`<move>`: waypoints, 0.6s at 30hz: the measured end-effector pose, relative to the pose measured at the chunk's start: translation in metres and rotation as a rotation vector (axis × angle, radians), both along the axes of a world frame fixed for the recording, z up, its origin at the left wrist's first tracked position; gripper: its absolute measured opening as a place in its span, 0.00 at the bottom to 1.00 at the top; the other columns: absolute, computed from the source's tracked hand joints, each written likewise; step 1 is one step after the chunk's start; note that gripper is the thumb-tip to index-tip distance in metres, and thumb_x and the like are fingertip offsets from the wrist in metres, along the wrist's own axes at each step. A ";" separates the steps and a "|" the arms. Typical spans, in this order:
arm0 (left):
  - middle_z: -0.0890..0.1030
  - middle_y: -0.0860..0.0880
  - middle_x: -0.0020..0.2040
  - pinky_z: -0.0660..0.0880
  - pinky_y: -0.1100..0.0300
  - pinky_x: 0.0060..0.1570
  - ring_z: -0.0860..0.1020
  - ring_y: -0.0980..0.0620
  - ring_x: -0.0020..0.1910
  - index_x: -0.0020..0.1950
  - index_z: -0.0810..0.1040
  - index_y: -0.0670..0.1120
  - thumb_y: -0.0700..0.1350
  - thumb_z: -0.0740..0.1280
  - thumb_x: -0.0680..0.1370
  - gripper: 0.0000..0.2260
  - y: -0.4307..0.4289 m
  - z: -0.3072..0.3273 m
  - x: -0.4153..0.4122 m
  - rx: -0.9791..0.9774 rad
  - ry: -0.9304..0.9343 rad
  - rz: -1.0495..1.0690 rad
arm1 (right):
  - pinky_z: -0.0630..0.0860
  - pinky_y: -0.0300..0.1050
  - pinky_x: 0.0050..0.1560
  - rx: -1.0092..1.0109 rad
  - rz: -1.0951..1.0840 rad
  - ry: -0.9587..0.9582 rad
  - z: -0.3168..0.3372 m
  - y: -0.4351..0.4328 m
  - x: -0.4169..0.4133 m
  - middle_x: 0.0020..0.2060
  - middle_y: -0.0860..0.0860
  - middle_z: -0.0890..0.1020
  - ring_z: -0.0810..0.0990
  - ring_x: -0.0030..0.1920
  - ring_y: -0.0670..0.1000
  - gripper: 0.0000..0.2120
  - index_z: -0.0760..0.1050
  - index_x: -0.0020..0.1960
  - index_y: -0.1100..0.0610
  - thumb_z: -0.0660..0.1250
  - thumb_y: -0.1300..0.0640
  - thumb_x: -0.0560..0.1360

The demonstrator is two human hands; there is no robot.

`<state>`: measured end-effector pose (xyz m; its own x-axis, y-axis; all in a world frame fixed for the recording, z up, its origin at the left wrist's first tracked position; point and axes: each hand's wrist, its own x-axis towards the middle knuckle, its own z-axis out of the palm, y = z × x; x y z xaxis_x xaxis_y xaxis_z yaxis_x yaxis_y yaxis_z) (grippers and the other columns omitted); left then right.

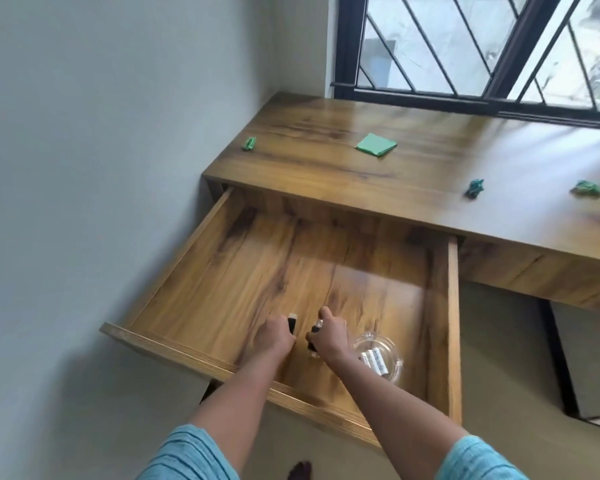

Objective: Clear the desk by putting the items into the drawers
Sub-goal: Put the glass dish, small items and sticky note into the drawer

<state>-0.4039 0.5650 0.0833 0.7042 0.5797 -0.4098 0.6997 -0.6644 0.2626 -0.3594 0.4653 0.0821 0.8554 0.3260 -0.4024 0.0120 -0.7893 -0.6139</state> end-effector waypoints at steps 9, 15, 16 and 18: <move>0.79 0.43 0.56 0.73 0.59 0.43 0.79 0.45 0.54 0.60 0.76 0.44 0.47 0.68 0.76 0.14 0.039 -0.012 0.008 0.011 0.068 -0.070 | 0.73 0.51 0.56 -0.130 -0.068 0.000 -0.020 0.027 -0.003 0.57 0.57 0.72 0.74 0.57 0.59 0.15 0.68 0.61 0.55 0.61 0.60 0.75; 0.80 0.44 0.54 0.76 0.56 0.46 0.80 0.45 0.53 0.59 0.78 0.45 0.47 0.69 0.75 0.14 0.039 -0.013 0.011 0.004 0.091 -0.099 | 0.72 0.50 0.58 -0.188 -0.081 0.001 -0.019 0.034 -0.001 0.58 0.58 0.71 0.74 0.58 0.59 0.14 0.68 0.63 0.56 0.58 0.61 0.78; 0.80 0.44 0.54 0.76 0.56 0.46 0.80 0.46 0.53 0.59 0.78 0.45 0.47 0.69 0.75 0.14 0.039 -0.013 0.011 0.009 0.094 -0.105 | 0.72 0.49 0.57 -0.191 -0.082 -0.003 -0.019 0.035 -0.002 0.58 0.58 0.71 0.74 0.58 0.59 0.13 0.68 0.62 0.57 0.58 0.61 0.78; 0.80 0.45 0.54 0.76 0.57 0.45 0.80 0.46 0.52 0.59 0.78 0.45 0.48 0.69 0.75 0.14 0.037 -0.013 0.010 0.022 0.095 -0.113 | 0.73 0.49 0.56 -0.187 -0.082 -0.003 -0.017 0.034 -0.003 0.57 0.58 0.71 0.74 0.57 0.59 0.13 0.68 0.63 0.57 0.58 0.61 0.78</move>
<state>-0.3938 0.6021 0.0705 0.7244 0.5081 -0.4659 0.6409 -0.7454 0.1837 -0.3624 0.4990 0.0655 0.8772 0.1752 -0.4471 -0.0553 -0.8880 -0.4566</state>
